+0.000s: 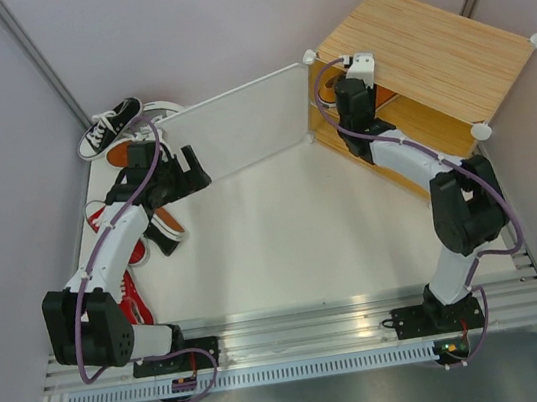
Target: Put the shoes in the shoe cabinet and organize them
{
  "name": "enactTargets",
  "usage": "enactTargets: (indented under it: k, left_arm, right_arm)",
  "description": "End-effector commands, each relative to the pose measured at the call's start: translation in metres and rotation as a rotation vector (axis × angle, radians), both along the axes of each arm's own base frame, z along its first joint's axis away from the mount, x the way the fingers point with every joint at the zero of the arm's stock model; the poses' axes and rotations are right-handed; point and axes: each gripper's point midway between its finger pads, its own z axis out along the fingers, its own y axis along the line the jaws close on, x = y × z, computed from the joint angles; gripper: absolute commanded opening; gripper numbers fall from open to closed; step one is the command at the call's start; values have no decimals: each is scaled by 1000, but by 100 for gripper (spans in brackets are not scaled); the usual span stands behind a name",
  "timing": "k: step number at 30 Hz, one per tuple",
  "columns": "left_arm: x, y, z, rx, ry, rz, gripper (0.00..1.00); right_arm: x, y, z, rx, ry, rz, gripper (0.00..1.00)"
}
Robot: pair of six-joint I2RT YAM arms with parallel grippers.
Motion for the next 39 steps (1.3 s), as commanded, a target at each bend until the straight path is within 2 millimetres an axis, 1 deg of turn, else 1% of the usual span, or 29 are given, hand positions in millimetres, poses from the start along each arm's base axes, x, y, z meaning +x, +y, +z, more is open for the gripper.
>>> enactTargets:
  k: [1,2,4,5,7,8,14,18,23,25,28,29,31,32,36,39]
  left_arm:
    - [3,0,6,-26,-12,18,99]
    - [3,0,5,-24,-11,17,99]
    - [3,0,6,-25,-12,19,99]
    - [3,1,6,-24,-13,20,99]
    - [2,1,6,-24,-13,18,99]
    - [3,1,7,-23,-16,19,99]
    - [2,0,7,-28,-15,17,99]
    - [3,0,7,-32,-13,16,99]
    - [2,-1,8,-35,-13,13,99]
    - [2,0,7,-34,-12,15,99]
    - [3,1,8,-35,-15,17,99]
    - [3,0,8,-36,-15,16,99]
    - [3,1,9,-36,-18,17,99]
    - [2,1,9,-37,-18,18,99]
    - [2,1,10,-36,-20,17,99]
    - [2,1,10,-38,-19,17,99]
  right_arm:
    - [-4,-9,24,56,-20,-5,49]
    - [-6,-3,27,58,-24,7,50]
    - [-9,2,29,58,-16,17,52]
    - [-10,7,34,66,-23,25,53]
    - [-14,10,36,76,-19,30,53]
    - [-16,14,42,82,-27,42,53]
    - [-20,36,52,87,-12,109,54]
    - [-27,39,57,87,-25,109,54]
    - [-34,27,54,82,-27,50,54]
    - [-38,25,56,87,-32,40,54]
    - [-38,22,55,90,-37,19,54]
    - [-40,20,49,76,-11,7,54]
    - [-40,15,46,75,-10,-25,53]
    - [-39,14,41,70,0,-35,53]
    - [-39,3,34,103,-12,-107,54]
    - [-38,-6,30,127,-29,-169,57]
